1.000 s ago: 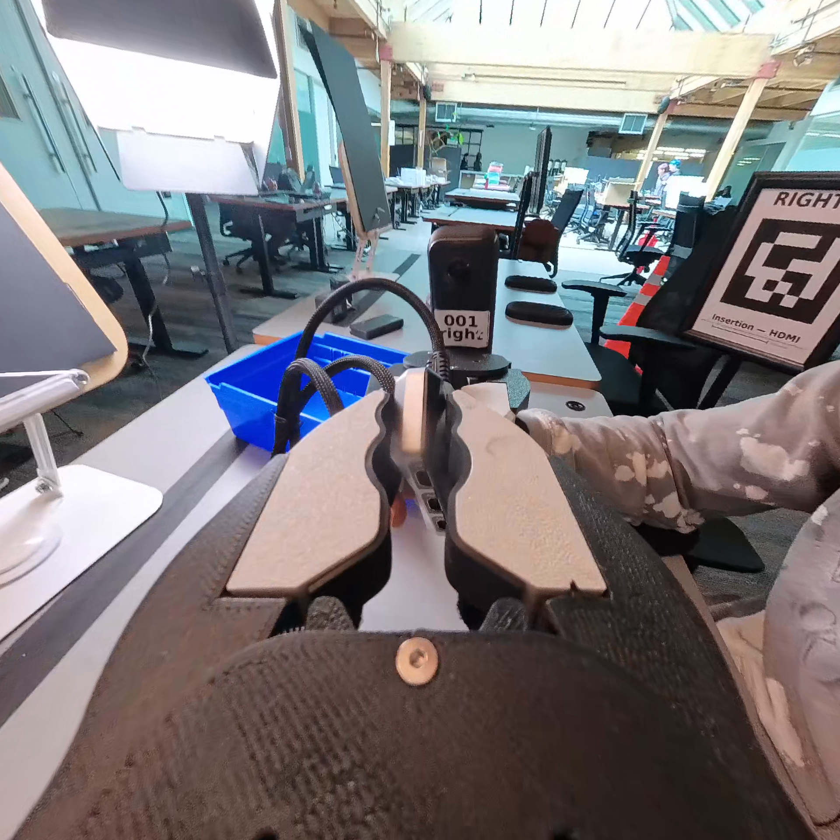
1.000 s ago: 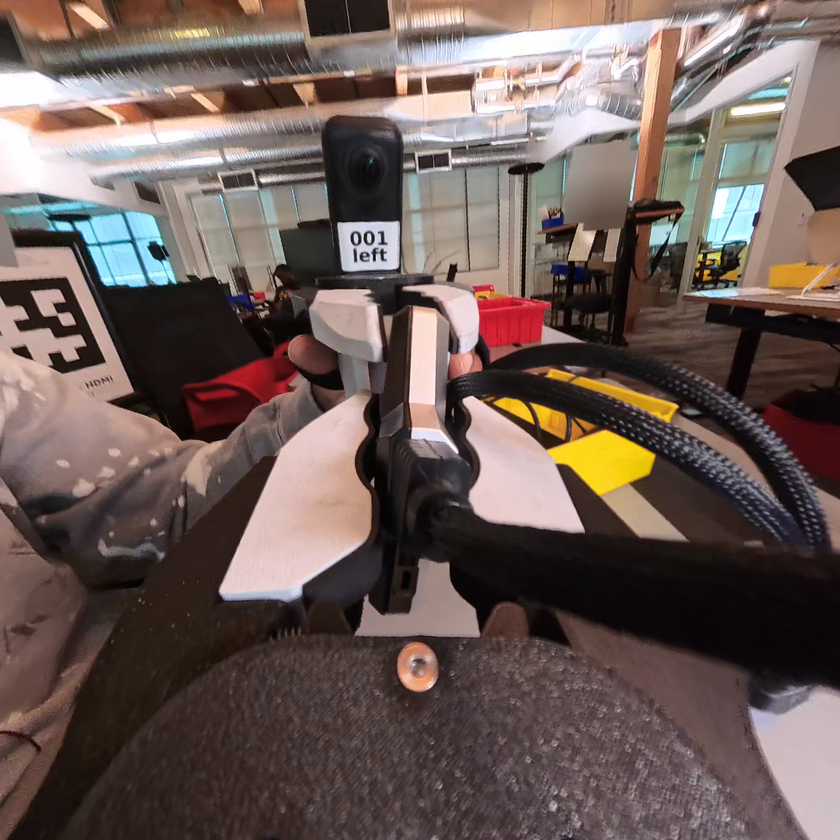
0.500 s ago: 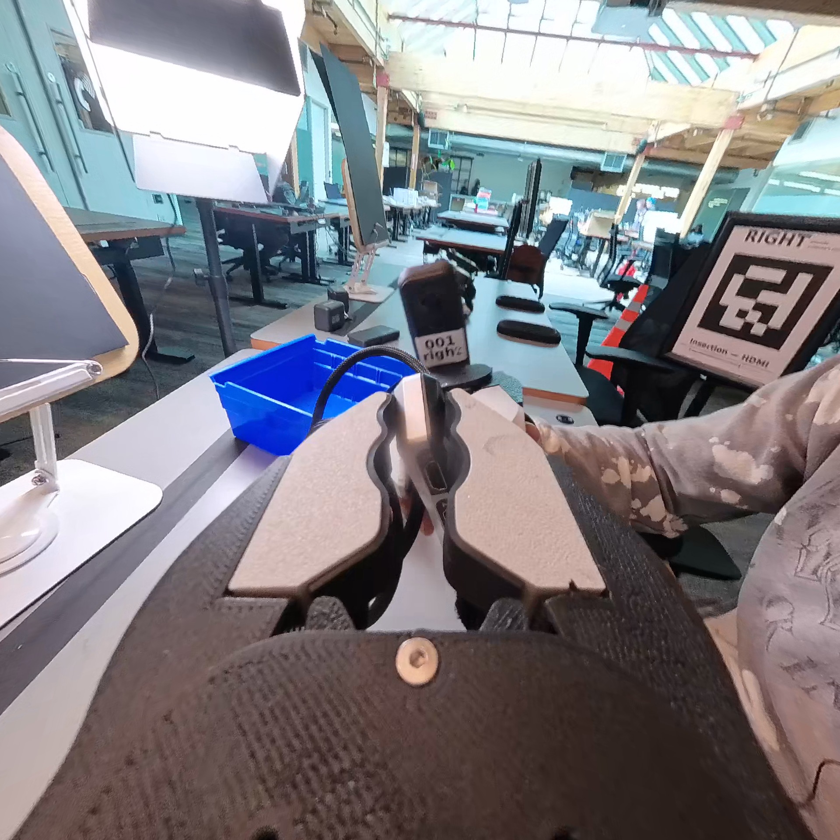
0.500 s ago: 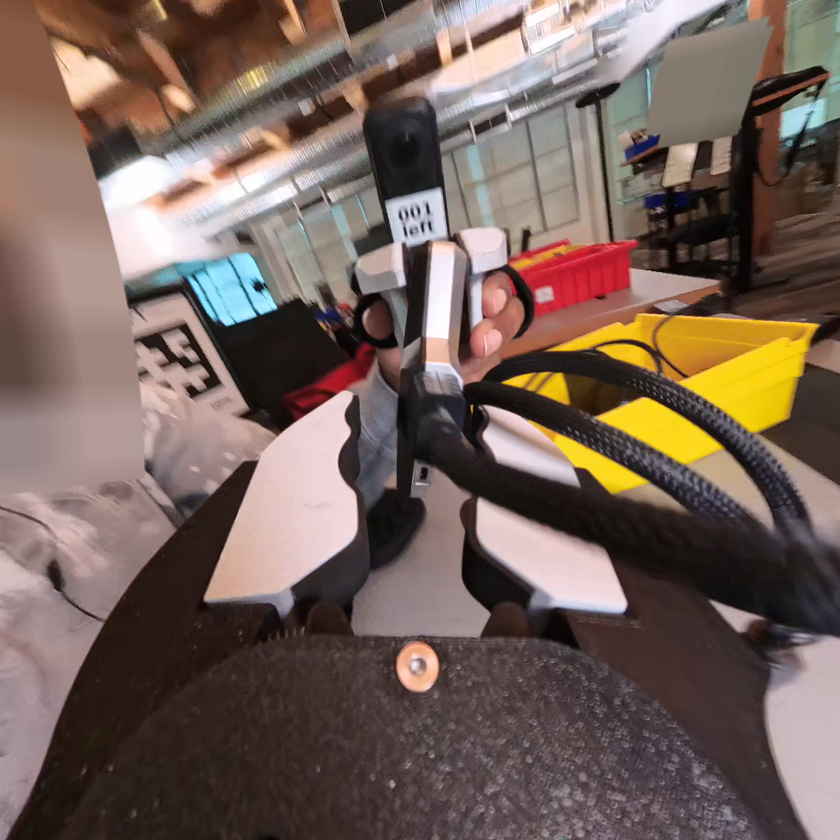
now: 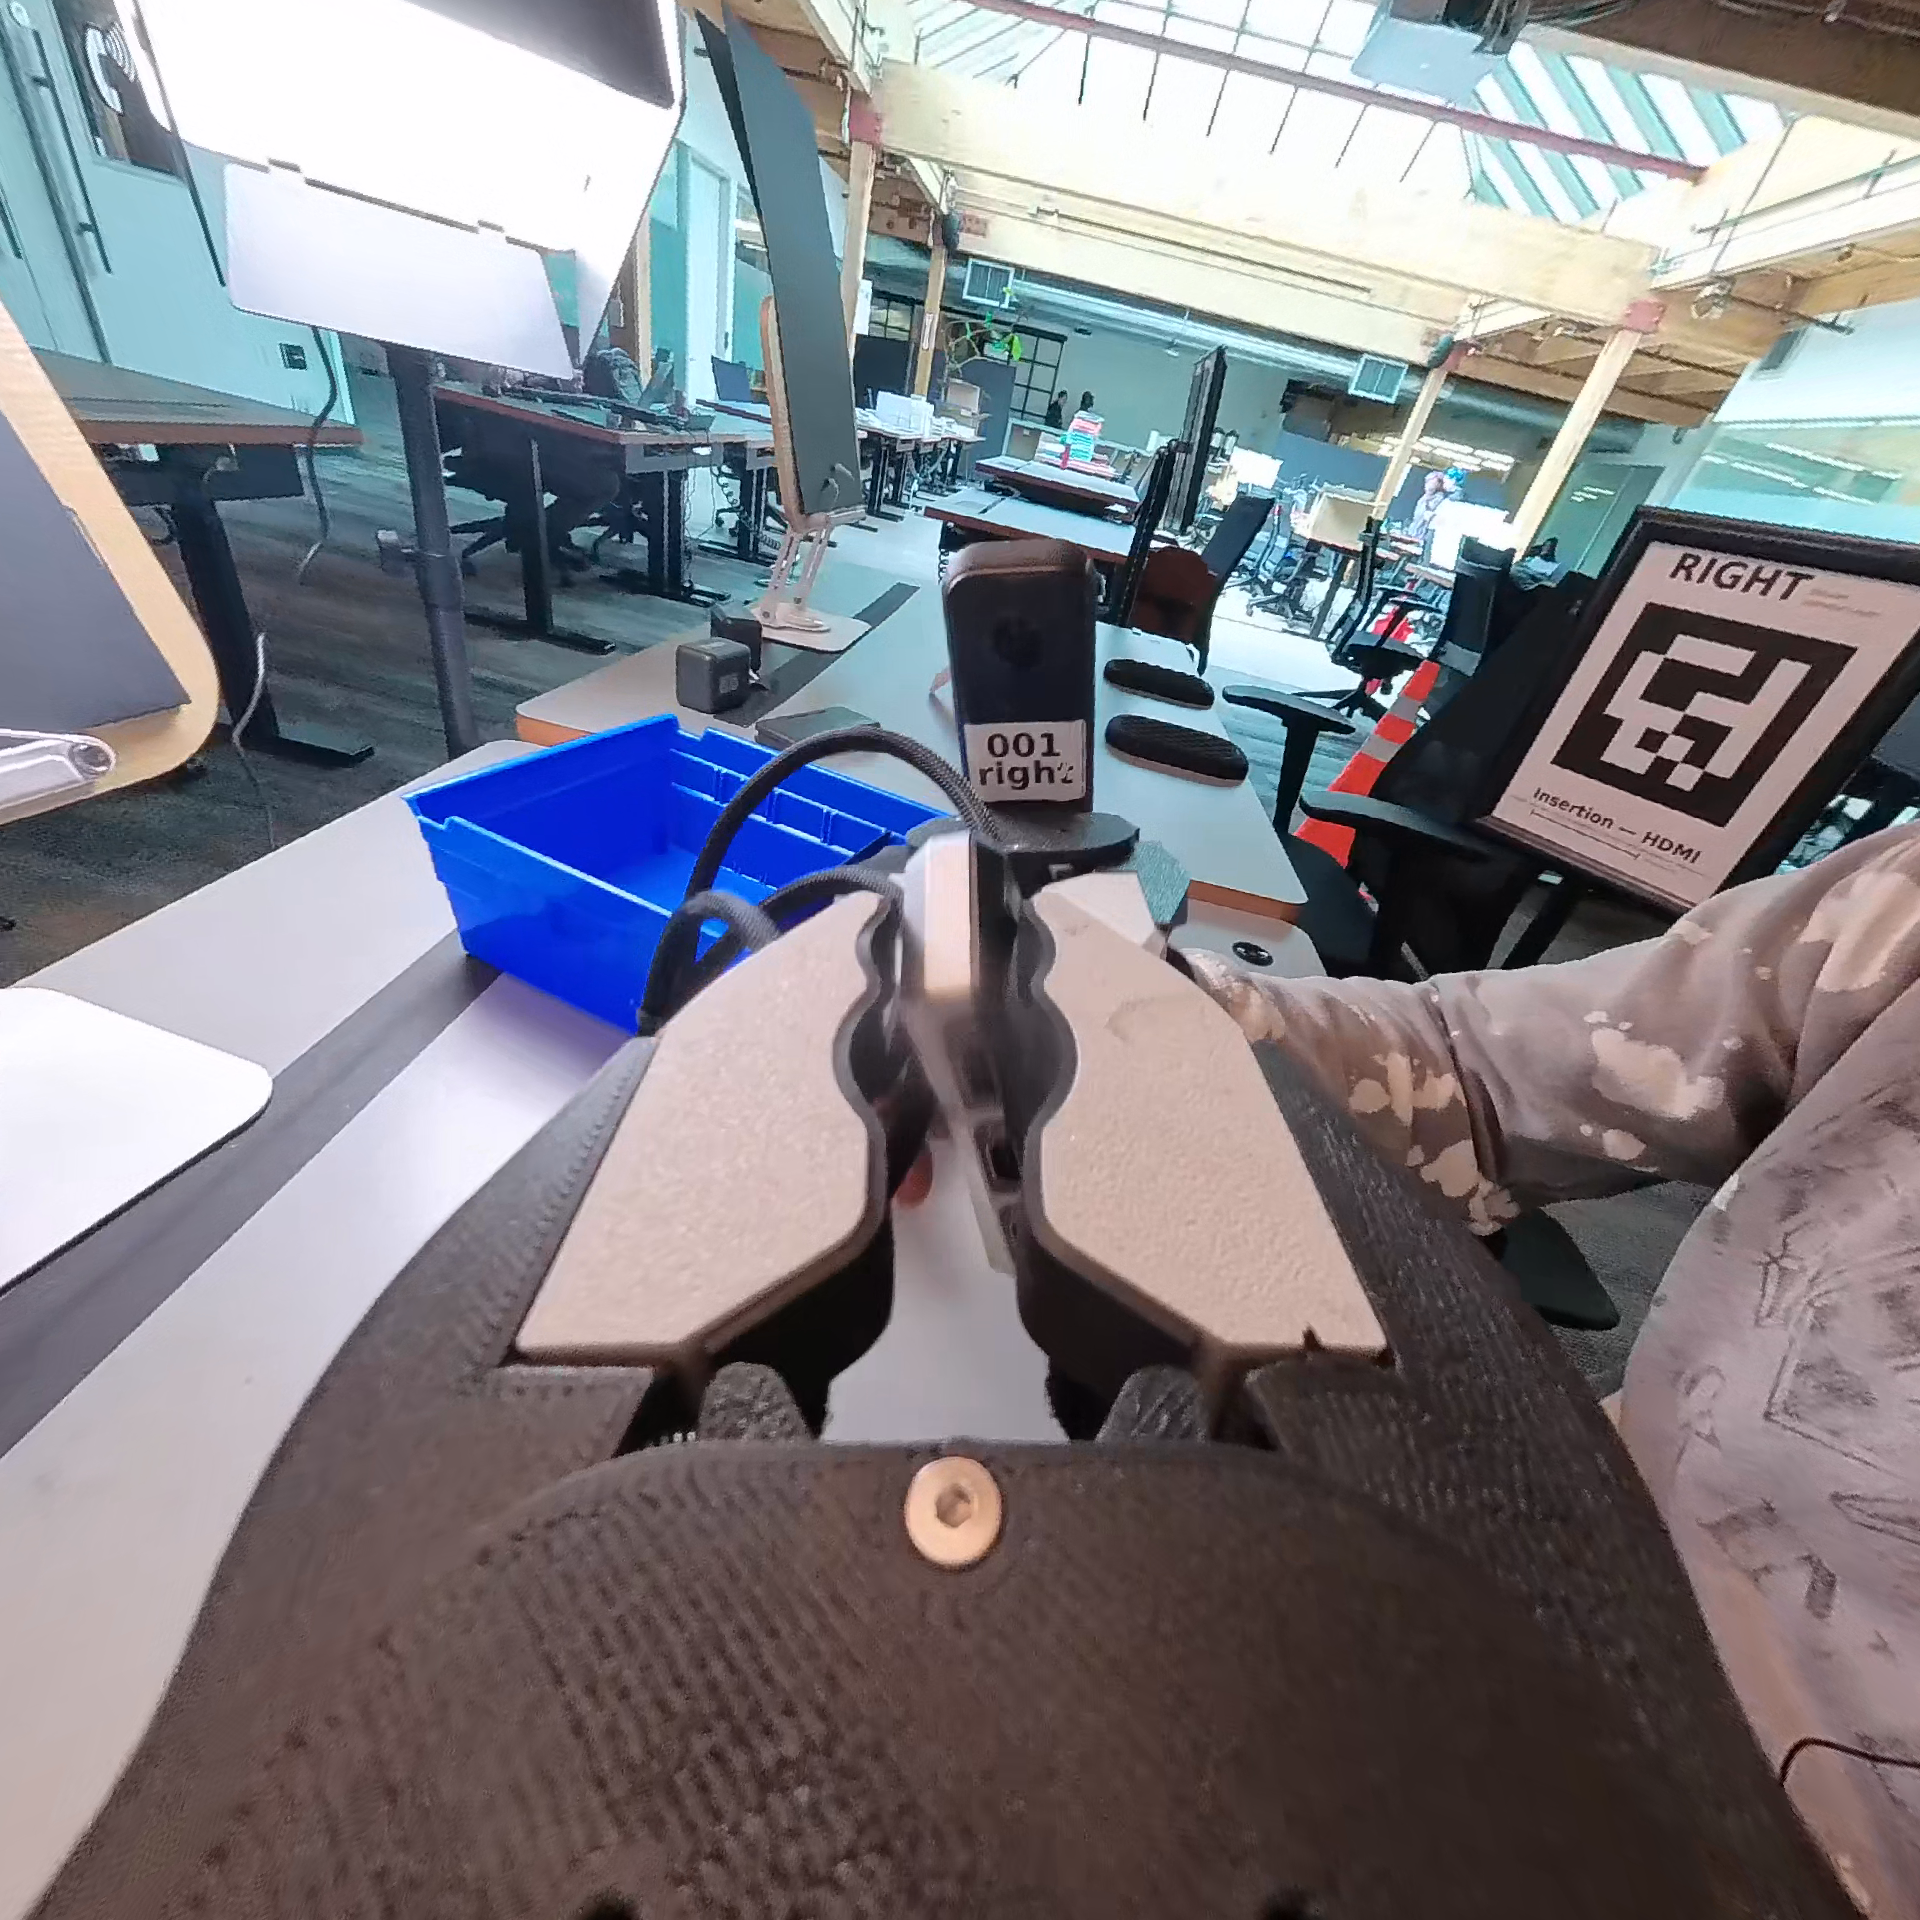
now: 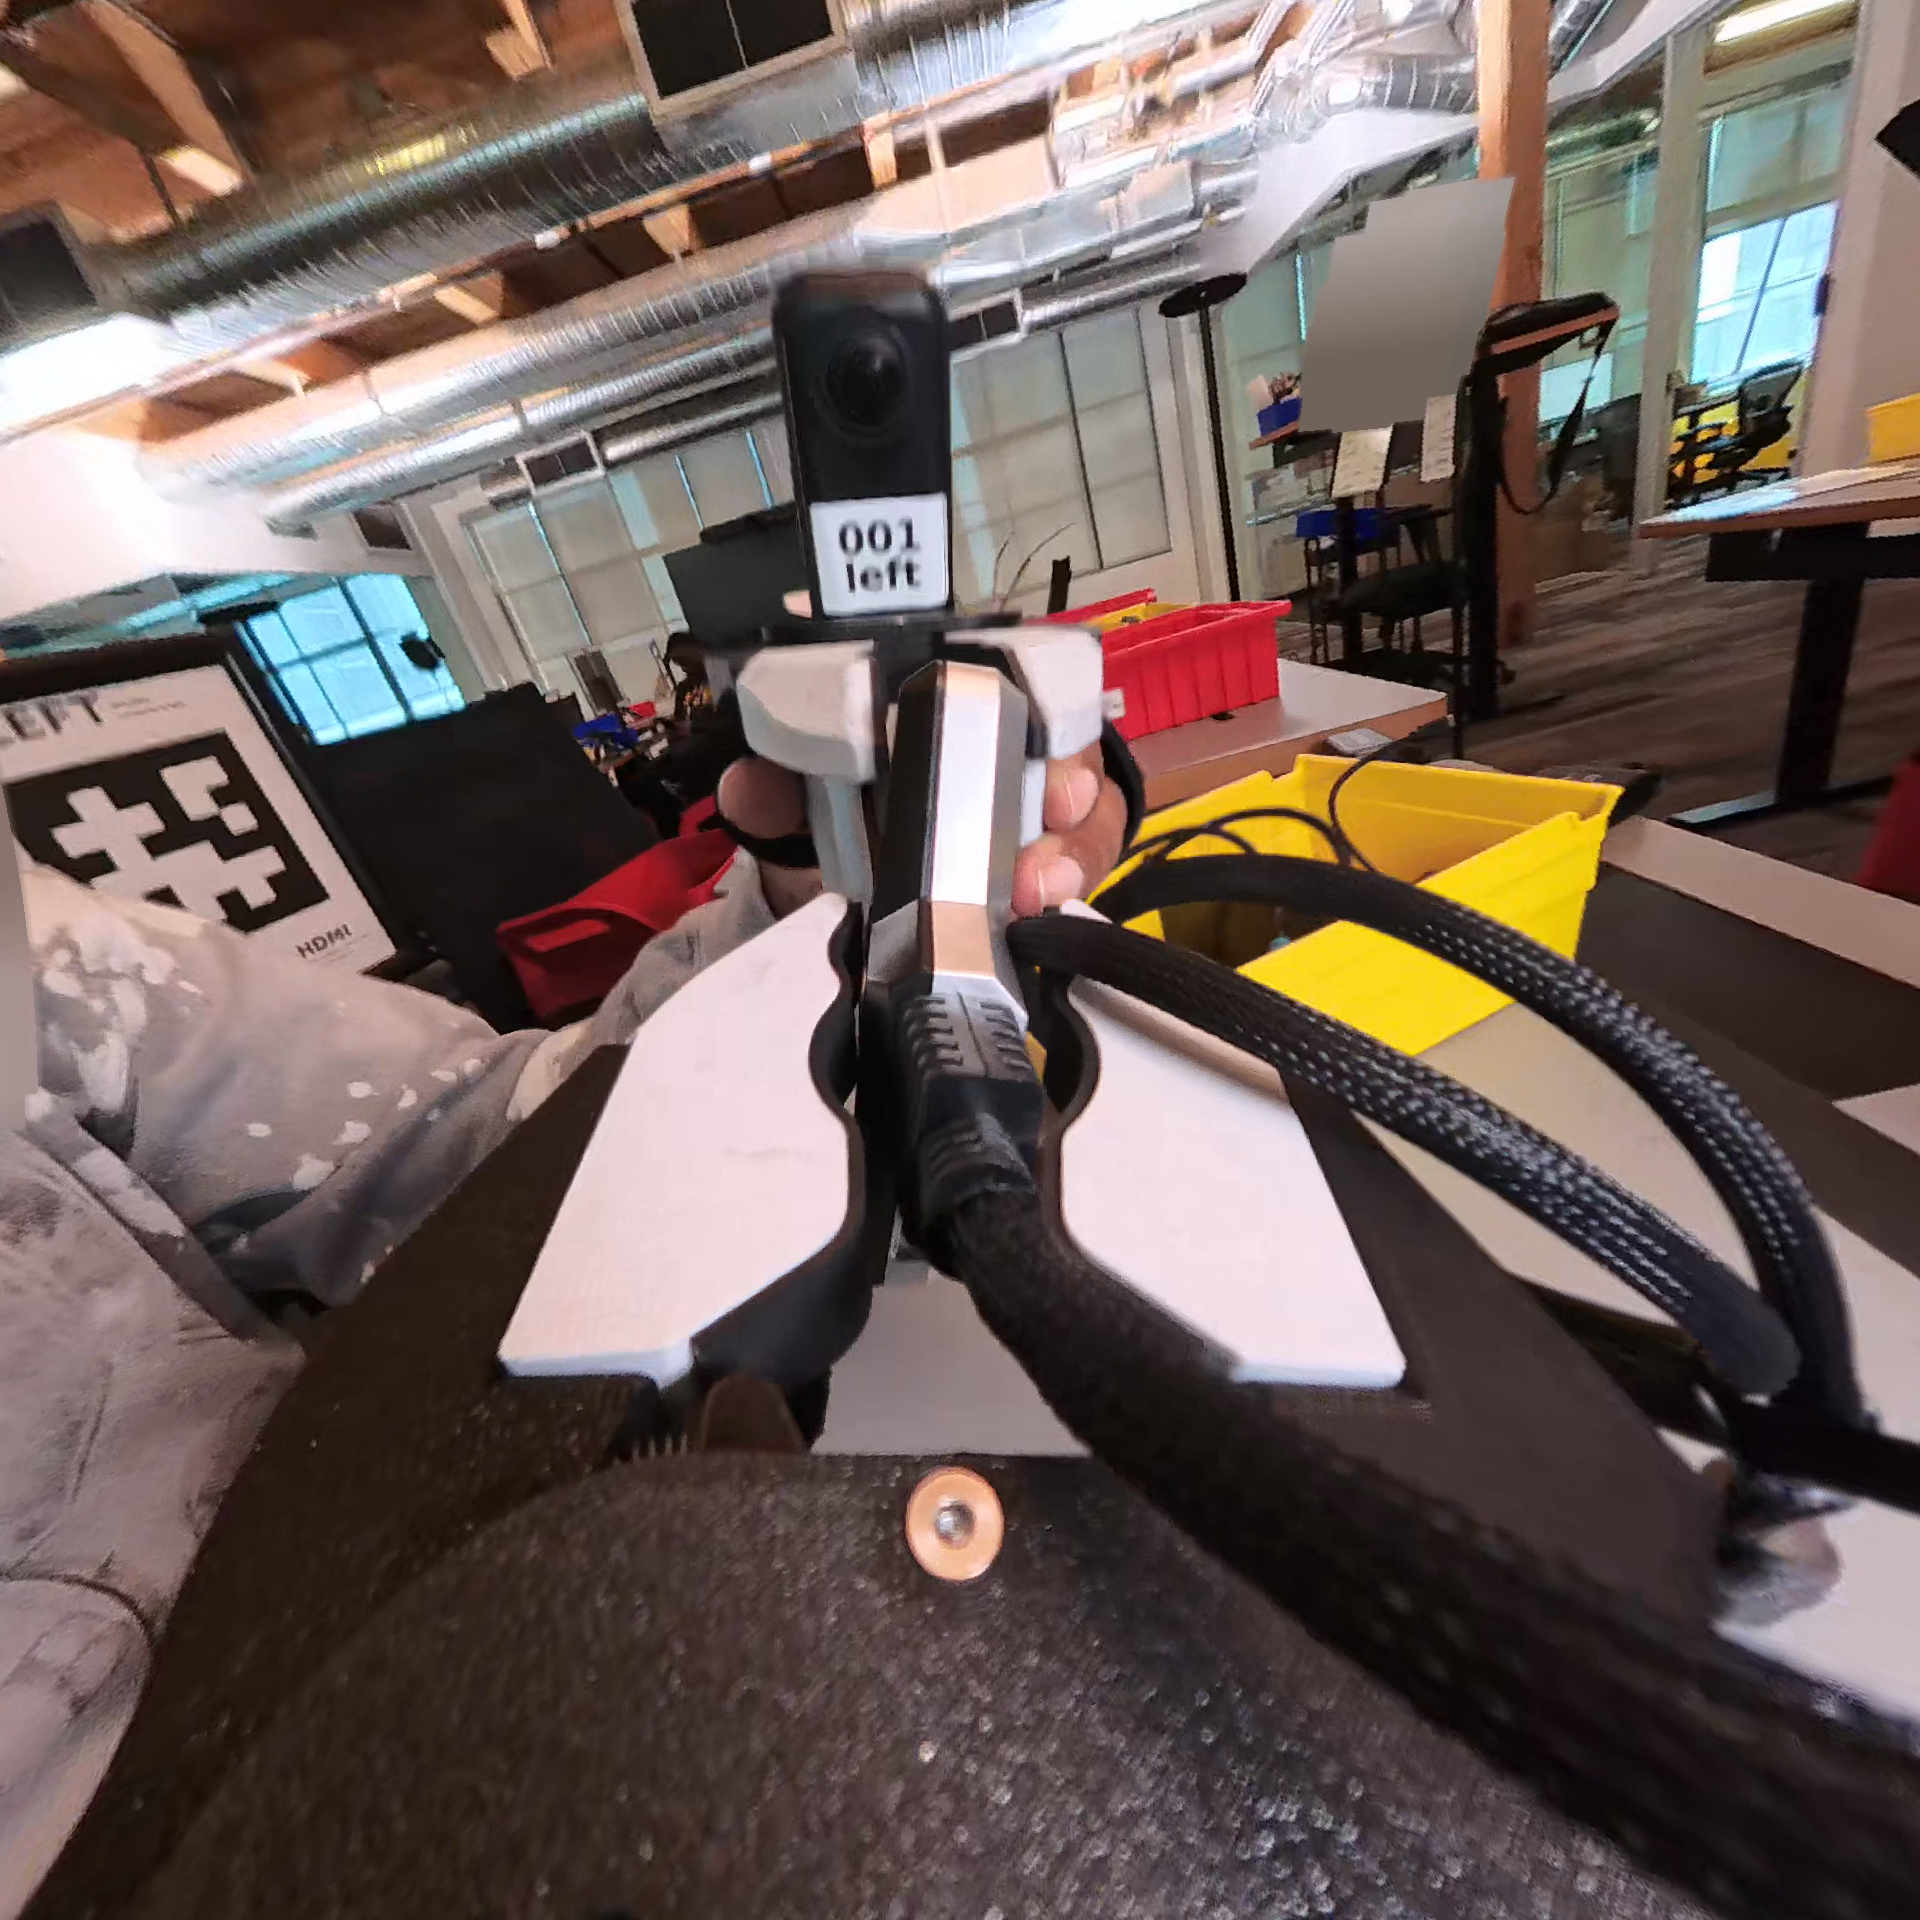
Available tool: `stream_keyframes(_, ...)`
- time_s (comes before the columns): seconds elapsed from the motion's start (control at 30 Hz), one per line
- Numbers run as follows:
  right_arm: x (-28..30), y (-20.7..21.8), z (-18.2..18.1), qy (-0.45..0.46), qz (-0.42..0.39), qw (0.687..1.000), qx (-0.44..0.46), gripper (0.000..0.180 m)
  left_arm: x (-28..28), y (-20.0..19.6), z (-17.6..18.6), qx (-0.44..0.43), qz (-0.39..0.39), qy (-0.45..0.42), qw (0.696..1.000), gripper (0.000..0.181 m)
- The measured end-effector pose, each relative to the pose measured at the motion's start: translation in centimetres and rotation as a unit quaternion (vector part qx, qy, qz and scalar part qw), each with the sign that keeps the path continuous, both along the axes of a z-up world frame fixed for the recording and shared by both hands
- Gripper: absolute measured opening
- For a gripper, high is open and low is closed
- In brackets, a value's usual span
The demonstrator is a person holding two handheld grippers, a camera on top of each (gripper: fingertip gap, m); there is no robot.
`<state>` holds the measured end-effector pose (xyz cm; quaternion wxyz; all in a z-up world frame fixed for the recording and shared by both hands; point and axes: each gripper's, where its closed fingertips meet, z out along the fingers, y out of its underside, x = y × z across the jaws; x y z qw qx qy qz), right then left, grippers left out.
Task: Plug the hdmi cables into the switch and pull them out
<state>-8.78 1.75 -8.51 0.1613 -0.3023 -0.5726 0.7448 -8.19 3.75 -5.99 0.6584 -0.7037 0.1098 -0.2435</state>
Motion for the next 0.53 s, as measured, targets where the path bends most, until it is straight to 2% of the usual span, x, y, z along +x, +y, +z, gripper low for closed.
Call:
stream_keyframes(0.07, 0.2, 1.1, 1.4, 0.011, -0.009, 0.999, -0.045, 0.031, -1.0, -0.1, -0.1, -0.002, 0.02, 0.006, 1.0, 0.04)
stream_keyframes(0.1, 0.3, 1.7, 2.0, 0.016, -0.014, 0.998, -0.066, 0.031, -1.6, -0.3, 0.2, 0.0, 0.032, 0.007, 0.999, 0.042)
stream_keyframes(0.23, 1.4, 4.1, 4.2, 0.039, -0.024, 0.994, -0.102, 0.032, -5.9, -2.2, 1.1, 0.009, 0.125, 0.038, 0.991, 0.04)
stream_keyframes(0.4, 3.0, 5.2, 5.5, 0.067, 0.002, 0.992, -0.109, 0.031, -11.7, -5.4, 1.4, 0.003, 0.261, 0.056, 0.964, 0.033)
stream_keyframes(0.53, 3.6, 6.0, 5.5, 0.067, 0.046, 0.985, -0.154, 0.031, -11.0, -5.1, 1.0, -0.002, 0.242, 0.045, 0.969, 0.031)
